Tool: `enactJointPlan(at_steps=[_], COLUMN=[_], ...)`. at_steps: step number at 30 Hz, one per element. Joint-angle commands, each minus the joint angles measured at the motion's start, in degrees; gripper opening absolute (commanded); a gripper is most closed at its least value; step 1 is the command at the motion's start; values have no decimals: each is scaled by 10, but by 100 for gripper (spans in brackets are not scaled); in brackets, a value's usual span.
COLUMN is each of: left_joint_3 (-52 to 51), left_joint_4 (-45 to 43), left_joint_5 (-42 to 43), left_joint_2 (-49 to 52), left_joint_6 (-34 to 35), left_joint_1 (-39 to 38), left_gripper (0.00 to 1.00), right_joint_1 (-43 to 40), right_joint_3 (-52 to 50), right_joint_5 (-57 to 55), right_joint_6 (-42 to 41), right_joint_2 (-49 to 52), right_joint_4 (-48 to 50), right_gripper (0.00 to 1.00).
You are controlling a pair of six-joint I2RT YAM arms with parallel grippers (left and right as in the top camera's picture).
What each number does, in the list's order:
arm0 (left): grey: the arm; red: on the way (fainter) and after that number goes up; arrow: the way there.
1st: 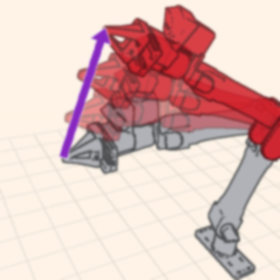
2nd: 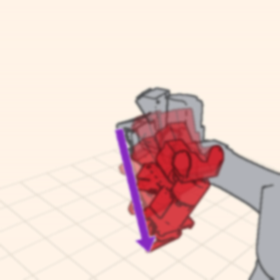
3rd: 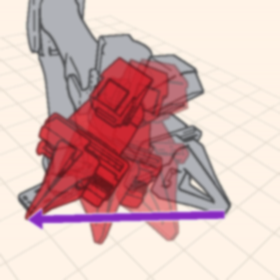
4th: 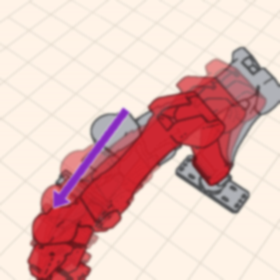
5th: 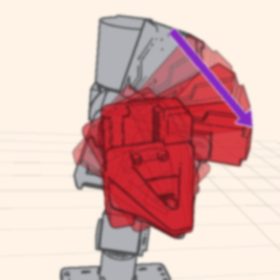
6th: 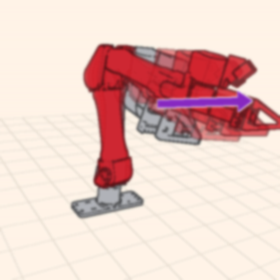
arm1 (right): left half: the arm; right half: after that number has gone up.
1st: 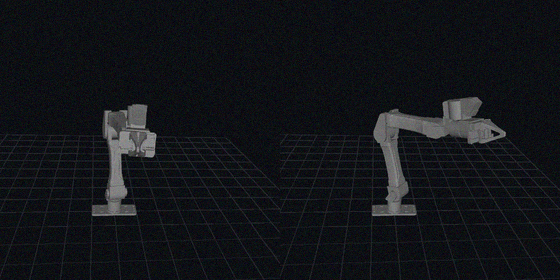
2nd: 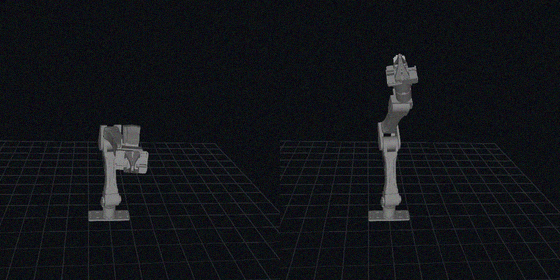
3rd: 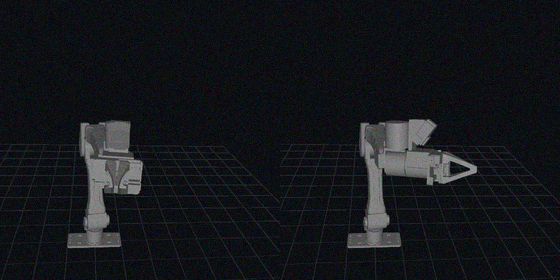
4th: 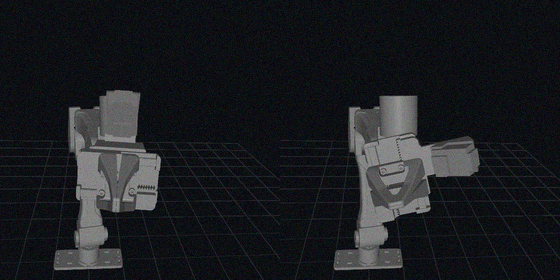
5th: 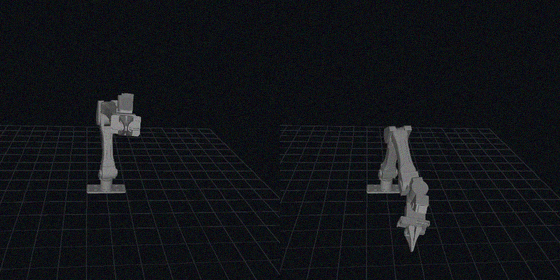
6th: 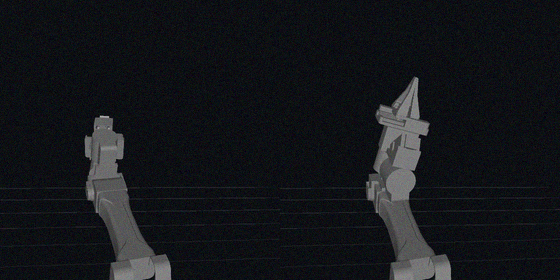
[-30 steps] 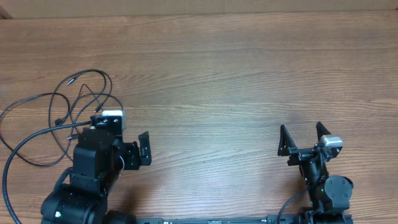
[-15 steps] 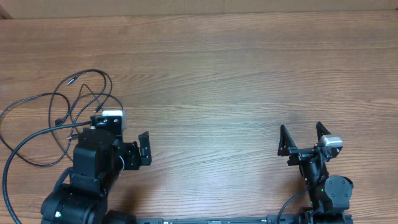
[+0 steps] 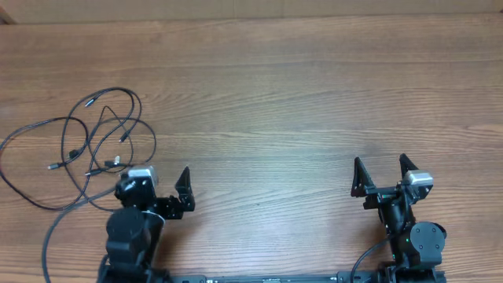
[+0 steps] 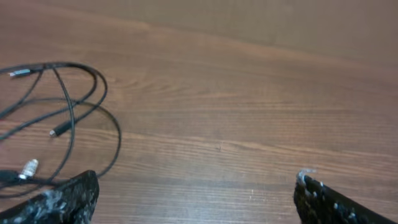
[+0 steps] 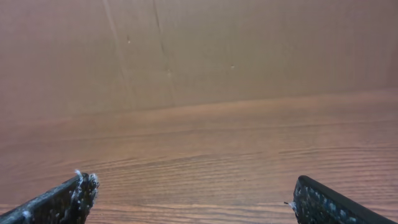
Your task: Untangle cables
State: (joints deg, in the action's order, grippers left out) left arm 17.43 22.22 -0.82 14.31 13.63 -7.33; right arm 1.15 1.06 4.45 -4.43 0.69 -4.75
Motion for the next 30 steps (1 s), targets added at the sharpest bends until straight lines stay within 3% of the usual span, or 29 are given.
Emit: enactJointPlan(at_steps=[1,6,10,13,15,20,30], left_joint_3=[-56,-122,-168,-172,-172,-172,-172], left_joint_4=[-74,-170,-275,-278,-257,-179,-181], left_joint_5=[10,-24,-22,-6,25,53,52], left_joint_2=[-63,-137,-141,-141,-141,-141,-141], left_joint_6=[7,5,3,-37,-107,-108,-87], left_joint_1=[11,22,33,36,36,36,36], left_gripper=[99,100,100,100,99,99,100], right_joint_1=[0,0,0,0,0,0,0], right_joint_3=[-6,-6,-6,-6,-6,-6,-6], right_joint_5=[-5,-5,-5,-5,-5,-5,-5], right_joint_6=[4,4,4,4,4,4,4], right_joint_2=[-5,-5,-5,-5,-5,-5,-5], right_joint_4=[2,2,2,2,2,2,2], right_gripper=[100,100,100,100,100,100,100])
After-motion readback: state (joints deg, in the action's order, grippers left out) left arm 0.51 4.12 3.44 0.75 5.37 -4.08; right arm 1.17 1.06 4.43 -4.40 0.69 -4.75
